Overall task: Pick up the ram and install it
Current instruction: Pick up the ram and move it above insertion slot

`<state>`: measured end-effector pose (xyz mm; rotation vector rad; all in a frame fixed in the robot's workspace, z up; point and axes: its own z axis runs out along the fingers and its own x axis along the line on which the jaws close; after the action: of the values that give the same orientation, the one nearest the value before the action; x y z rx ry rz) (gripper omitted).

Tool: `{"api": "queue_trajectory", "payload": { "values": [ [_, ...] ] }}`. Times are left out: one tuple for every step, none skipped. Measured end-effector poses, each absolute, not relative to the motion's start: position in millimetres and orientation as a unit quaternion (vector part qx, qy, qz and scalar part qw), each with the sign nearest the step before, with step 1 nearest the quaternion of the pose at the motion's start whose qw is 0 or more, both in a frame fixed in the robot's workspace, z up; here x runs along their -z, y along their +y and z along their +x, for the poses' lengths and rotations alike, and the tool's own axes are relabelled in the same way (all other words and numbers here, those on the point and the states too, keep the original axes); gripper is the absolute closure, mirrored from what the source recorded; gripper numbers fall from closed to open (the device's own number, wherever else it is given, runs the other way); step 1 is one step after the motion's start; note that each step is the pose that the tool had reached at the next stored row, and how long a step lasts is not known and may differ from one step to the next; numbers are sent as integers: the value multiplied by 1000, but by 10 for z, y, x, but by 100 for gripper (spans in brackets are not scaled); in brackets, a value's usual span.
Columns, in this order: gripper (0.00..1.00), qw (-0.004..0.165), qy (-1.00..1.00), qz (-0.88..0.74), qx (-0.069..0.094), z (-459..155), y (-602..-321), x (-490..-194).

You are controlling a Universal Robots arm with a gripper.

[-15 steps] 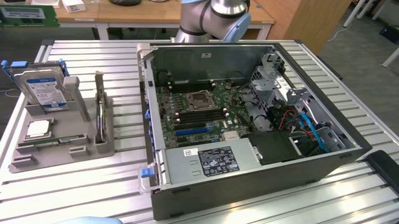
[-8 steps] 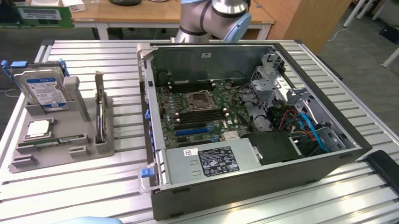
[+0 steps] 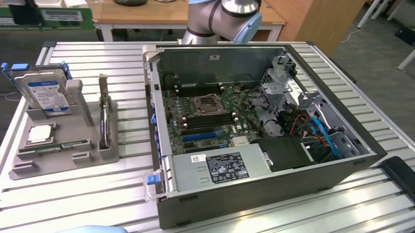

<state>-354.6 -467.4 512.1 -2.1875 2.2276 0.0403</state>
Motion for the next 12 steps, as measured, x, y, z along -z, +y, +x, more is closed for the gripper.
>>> {"api": "queue_trajectory", "payload": {
  "values": [
    [87, 10, 713, -701, -13, -3513, -4674, -5121],
    [87, 10, 713, -701, -13, -3480, -4674, -5120],
    [87, 10, 713, -701, -13, -3444, -4675, -5119],
    [87, 10, 713, -701, -13, -3412, -4674, -5119],
    [87, 10, 713, -701, -13, -3381, -4674, -5118],
    [87, 10, 713, -701, -13, -3351, -4674, -5119],
    [87, 10, 713, -701, -13, -3320, -4674, -5118],
    [87, 10, 713, -701, -13, -3289, -4674, -5117],
    [87, 10, 713, -701, -13, -3258, -4674, -5117],
    [87, 10, 713, -701, -13, -3229, -4675, -5116],
    [87, 10, 713, -701, -13, -3200, -4674, -5116],
    [87, 10, 713, -701, -13, -3172, -4675, -5116]
  ]
}}
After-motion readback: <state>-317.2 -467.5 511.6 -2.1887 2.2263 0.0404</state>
